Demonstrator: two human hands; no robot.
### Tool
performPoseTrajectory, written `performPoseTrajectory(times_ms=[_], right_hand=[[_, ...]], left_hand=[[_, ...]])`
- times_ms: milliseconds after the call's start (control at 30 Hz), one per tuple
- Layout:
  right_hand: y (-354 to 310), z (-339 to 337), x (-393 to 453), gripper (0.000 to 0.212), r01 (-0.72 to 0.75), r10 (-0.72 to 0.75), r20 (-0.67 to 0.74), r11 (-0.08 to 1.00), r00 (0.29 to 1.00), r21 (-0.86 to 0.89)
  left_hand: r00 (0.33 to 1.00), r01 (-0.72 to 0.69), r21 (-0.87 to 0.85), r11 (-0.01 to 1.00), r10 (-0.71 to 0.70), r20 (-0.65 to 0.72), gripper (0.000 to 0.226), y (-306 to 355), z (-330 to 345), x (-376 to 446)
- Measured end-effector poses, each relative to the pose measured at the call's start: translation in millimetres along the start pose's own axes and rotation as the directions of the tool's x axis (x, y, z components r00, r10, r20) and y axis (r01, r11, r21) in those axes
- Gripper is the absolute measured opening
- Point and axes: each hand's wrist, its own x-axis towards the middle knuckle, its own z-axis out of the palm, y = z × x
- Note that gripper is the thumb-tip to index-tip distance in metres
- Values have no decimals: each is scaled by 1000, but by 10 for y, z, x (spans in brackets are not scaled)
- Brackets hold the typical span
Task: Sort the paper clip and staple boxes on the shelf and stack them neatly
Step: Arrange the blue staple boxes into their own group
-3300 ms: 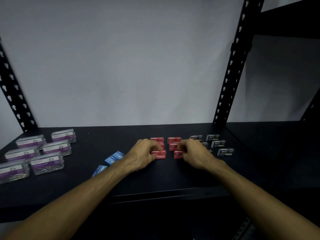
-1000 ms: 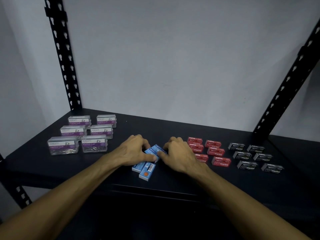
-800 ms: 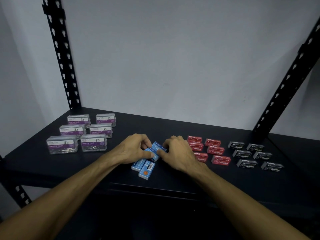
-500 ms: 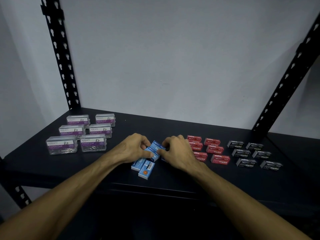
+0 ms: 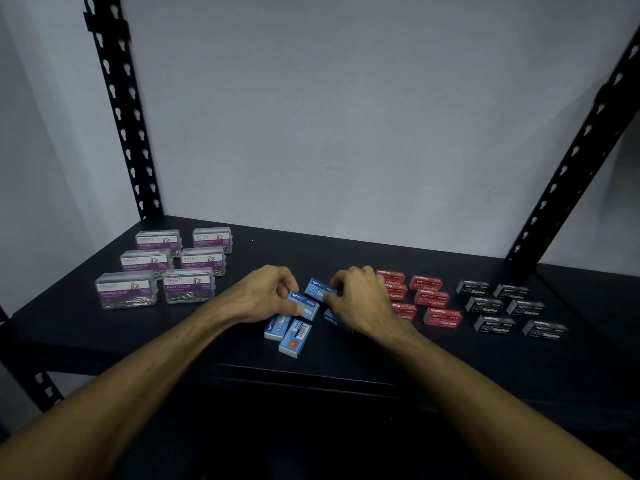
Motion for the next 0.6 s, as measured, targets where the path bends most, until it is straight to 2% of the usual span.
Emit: performPoseTrajectory(times_ms=[267,500,600], right_hand=[[15,-2,18,20,18,-19,23,999,1000,38],[5,-34,58,27,64,-64,61,998,996,7],[11,-59,89,21,93,-91,103,996,990,-6]], left_hand=[[998,-55,-38,998,54,-18,20,-116,-115,16],[995,-96,70,993,93,41,30,-74,-123,36],[991,-127,131,983,121,57,16,-43,-113,59]])
